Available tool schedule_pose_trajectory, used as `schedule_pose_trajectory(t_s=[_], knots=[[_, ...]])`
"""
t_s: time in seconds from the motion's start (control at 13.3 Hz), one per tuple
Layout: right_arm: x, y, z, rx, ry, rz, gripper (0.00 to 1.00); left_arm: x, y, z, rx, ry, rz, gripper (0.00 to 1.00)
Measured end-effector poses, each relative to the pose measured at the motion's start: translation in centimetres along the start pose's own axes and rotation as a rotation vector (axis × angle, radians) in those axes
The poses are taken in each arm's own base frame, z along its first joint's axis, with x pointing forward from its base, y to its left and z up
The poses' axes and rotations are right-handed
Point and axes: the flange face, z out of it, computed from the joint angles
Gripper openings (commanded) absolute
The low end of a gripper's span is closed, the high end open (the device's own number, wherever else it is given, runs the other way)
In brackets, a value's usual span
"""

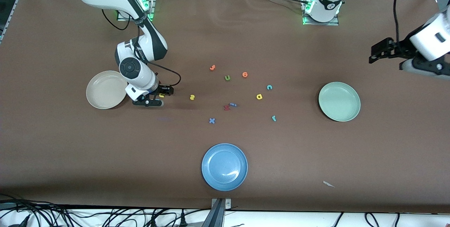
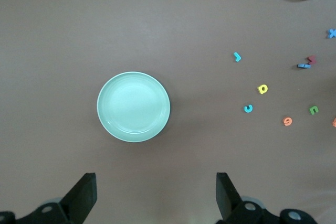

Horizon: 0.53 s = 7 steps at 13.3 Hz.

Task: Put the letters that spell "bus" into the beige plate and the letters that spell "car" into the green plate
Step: 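Grasp the yellow u with the right gripper while the left gripper advances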

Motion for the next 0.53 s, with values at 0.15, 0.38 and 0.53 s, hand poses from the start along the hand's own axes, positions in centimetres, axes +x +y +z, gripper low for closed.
schedule_pose_trajectory(t_s=[0.15, 0.38, 0.53], knots=[[0.0, 0.0, 0.3, -0.001, -0.003, 0.0, 0.67, 1.5, 1.3, 1.7, 0.002, -0.007, 0.024, 1.0], [-0.1, 0.0, 0.4, -0.002, -0.004, 0.0, 0.52, 3.2, 2.4, 3.9, 0.003, -0.009, 0.045, 1.0], [-0.1, 0.0, 0.4, -0.001, -0.002, 0.0, 0.43, 3.8, 3.4, 6.2, 0.005, -0.004, 0.063, 1.0]])
